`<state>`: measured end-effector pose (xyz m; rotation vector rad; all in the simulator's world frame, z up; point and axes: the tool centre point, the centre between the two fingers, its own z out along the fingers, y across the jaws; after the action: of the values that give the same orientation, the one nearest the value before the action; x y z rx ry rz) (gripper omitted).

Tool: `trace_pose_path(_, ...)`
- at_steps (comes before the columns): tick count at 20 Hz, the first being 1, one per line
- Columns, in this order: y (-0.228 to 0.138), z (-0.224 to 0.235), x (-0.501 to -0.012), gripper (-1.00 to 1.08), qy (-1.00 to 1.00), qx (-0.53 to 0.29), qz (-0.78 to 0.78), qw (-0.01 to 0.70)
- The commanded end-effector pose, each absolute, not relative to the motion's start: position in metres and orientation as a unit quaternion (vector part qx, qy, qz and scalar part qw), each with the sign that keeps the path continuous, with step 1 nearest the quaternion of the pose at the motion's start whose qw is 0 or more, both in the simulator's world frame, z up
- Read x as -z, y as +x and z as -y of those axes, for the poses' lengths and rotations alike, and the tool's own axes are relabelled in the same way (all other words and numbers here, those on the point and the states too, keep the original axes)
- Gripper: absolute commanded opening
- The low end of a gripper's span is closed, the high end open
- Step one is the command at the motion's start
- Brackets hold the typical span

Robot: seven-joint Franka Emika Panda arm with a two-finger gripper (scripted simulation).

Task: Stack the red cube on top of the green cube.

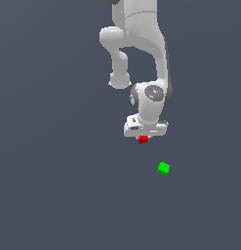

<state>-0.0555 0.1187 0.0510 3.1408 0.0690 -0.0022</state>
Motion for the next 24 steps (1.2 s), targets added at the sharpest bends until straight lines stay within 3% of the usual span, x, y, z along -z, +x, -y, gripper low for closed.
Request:
trace_pose_path(1,-0.055,-0.119,-0.068,-1.00,1.000,0.000,-0.022,0.000)
trace_pose_path(11,-0.055,-0.118,-0.117,-1.00,1.000,0.000,-0.022,0.000)
trace_pose_path(24,-0.042,-0.126,-0.113,-1.00,1.000,0.000,-0.022,0.000)
